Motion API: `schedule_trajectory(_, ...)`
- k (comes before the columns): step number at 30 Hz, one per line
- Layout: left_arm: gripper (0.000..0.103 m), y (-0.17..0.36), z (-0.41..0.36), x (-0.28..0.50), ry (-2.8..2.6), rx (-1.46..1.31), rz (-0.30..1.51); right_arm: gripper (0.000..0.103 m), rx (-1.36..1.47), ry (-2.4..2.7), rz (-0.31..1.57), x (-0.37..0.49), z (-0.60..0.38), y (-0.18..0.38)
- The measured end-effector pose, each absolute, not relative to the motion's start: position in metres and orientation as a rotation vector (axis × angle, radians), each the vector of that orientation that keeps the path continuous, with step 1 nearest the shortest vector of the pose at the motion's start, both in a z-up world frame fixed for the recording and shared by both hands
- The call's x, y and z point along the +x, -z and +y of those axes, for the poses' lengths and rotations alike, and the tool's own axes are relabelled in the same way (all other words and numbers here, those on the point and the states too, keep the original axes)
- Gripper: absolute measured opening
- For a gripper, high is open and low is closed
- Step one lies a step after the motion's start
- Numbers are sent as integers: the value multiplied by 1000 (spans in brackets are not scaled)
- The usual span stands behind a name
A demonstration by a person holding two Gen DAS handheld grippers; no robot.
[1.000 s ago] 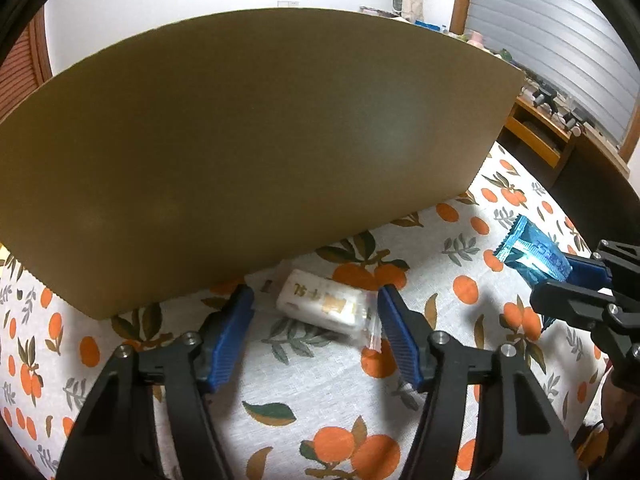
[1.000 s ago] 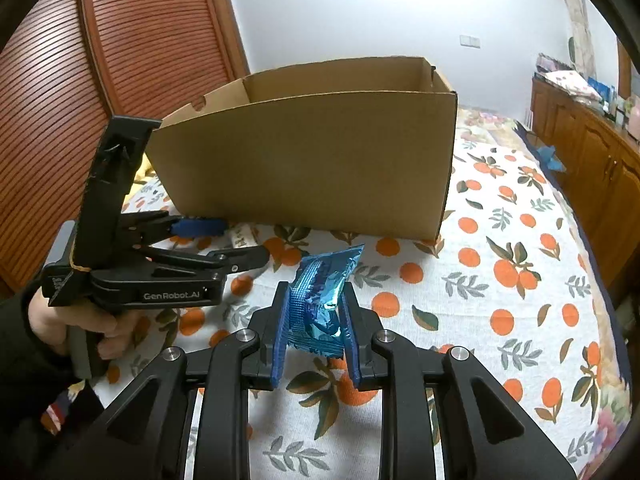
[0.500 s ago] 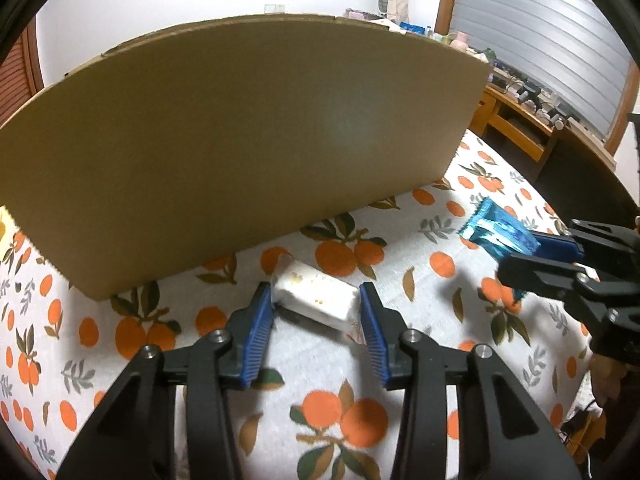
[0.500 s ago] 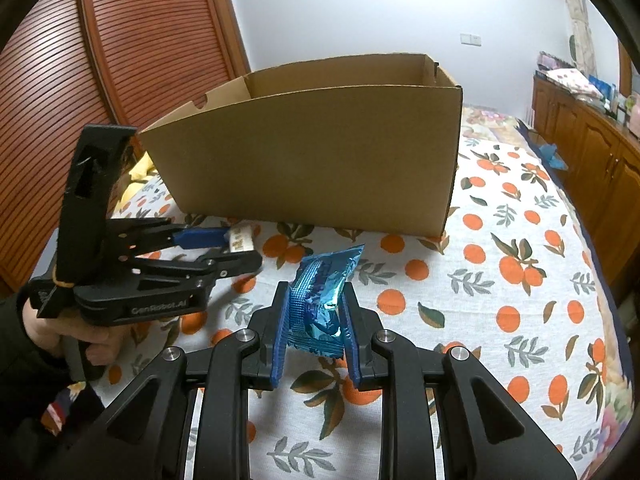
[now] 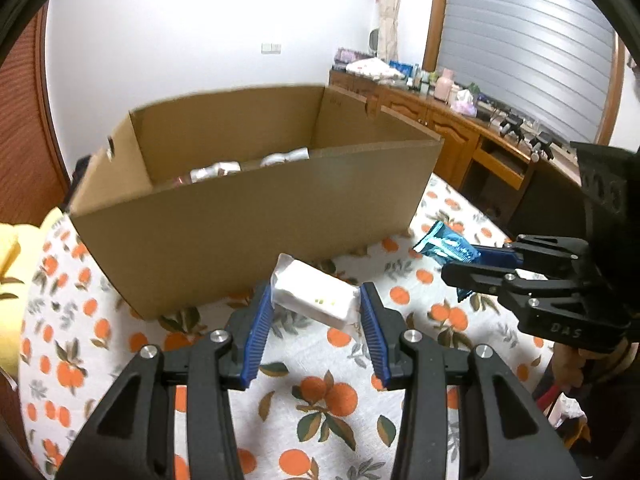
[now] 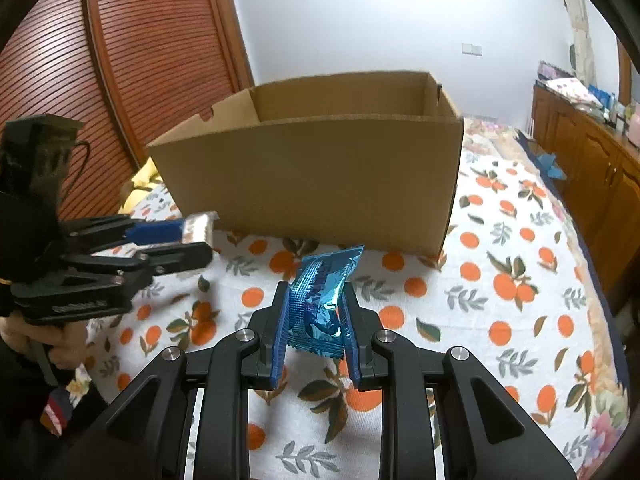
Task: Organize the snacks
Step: 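Lift both snacks and carry them over the cardboard box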
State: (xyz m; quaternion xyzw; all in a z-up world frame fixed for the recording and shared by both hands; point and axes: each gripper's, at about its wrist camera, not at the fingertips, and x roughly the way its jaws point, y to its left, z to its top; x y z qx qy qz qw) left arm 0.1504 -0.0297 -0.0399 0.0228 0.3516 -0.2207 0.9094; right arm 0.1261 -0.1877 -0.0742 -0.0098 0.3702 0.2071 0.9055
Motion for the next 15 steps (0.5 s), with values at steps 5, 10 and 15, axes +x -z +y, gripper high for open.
schedule_trajectory(5,42,20,-24,151,445,51,678,22,-39,-433,728,127,-184,56)
schedule_trajectory(10,42,1,-10,152,436,51,632,22,-74,-445,684,131,-176,33)
schedule_trajectory(15,42,-14,3,158,424,60,597,22,-106,-464,642,138,-167,14)
